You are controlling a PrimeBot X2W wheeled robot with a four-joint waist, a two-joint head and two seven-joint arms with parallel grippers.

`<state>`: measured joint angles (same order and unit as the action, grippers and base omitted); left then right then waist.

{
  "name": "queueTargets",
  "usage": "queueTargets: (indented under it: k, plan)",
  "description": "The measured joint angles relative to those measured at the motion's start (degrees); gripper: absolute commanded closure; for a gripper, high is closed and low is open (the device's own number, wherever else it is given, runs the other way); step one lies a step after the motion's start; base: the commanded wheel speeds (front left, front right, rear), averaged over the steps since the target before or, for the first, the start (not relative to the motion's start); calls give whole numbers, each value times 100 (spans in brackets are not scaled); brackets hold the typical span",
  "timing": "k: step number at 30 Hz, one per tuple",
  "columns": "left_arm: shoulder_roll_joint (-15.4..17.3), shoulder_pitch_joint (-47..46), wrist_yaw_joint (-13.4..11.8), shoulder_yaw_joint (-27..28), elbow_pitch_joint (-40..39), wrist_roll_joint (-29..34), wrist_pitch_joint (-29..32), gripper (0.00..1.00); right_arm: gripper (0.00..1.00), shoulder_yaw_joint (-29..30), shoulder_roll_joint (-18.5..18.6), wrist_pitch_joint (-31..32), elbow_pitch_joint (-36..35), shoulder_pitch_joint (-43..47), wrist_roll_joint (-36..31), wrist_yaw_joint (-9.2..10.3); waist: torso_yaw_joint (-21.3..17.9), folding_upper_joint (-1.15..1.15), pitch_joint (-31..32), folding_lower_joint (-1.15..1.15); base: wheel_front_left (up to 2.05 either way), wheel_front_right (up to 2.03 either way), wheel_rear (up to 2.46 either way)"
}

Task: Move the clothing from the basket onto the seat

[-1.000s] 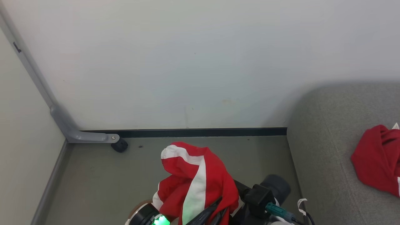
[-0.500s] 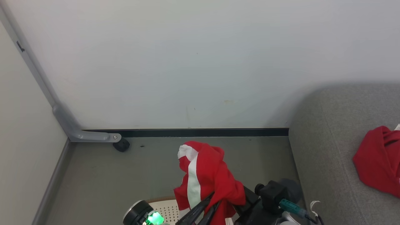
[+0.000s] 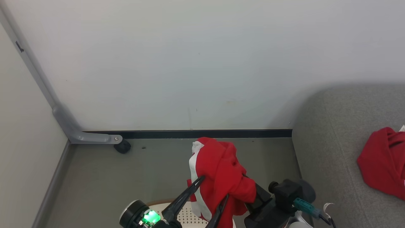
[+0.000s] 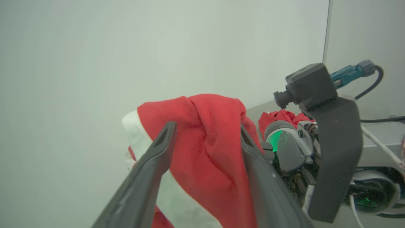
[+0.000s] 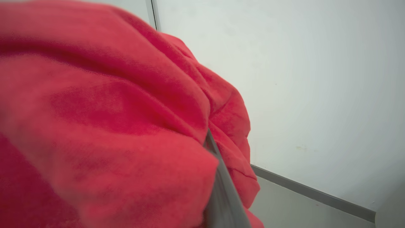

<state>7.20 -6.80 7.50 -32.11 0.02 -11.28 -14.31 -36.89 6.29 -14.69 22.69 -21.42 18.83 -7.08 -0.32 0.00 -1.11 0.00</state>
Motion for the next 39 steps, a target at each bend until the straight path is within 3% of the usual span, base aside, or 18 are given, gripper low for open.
queueTargets:
  k: [19, 30, 39]
  plan:
    - [0, 247, -305, 912, 187, -20, 0, 0, 100, 580, 215, 0, -122, 126, -80, 0, 38, 0, 69, 0, 0, 0, 0]
    - [-25, 400, -811, 1661, 547, -21, 0, 0, 100, 890, 320, 0, -396, 442, -121, 0, 62, 0, 130, 0, 0, 0, 0]
    - [-92, 652, -1059, 2065, 821, -29, 0, 0, 100, 1173, 358, 0, -644, 775, -136, 10, 60, 0, 186, 0, 0, 0, 0]
